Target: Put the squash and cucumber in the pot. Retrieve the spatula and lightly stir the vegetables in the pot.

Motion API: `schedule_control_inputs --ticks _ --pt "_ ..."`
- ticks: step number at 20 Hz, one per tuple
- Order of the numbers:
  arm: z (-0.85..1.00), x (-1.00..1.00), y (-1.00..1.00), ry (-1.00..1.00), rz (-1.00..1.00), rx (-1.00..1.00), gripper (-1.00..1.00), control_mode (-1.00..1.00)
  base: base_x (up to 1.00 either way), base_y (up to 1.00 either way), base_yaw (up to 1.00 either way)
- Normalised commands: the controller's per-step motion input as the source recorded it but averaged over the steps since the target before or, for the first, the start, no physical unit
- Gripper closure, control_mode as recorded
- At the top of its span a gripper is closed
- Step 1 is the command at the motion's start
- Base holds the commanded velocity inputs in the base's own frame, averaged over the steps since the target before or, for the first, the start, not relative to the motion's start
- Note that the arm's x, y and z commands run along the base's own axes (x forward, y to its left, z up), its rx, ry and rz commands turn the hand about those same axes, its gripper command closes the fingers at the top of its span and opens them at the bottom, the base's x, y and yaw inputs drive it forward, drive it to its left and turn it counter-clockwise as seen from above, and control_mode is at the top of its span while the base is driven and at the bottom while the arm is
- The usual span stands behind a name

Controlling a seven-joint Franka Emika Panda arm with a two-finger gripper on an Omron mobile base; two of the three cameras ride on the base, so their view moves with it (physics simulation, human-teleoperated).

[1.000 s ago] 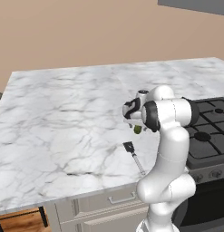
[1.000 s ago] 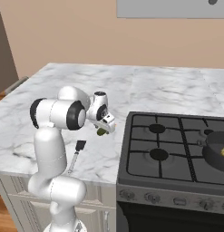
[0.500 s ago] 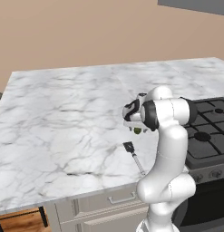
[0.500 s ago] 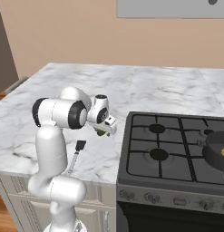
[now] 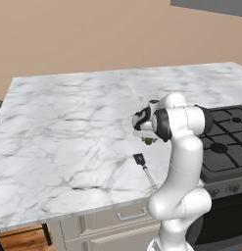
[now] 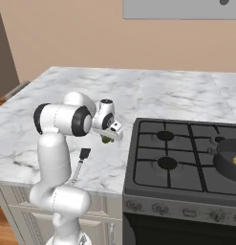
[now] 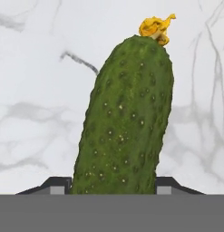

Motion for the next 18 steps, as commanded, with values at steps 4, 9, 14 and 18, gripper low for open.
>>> schedule_control_inputs --ticks 4,9,14,18 --pt "0.0 -0.05 0.0 0.0 0.0 0.0 1.0 -1.0 0.0 0.0 0.0" --pt "0.33 -0.88 0.0 -0.08 0.0 0.0 1.0 -1.0 0.0 0.0 0.0" --pt "0.89 -0.83 0.03 -0.13 0.0 0.0 1.0 -1.0 0.0 0.0 0.0" --pt "1.0 -0.76 0.23 -0.03 0.02 -0.07 1.0 -1.0 0.0 0.0 0.0"
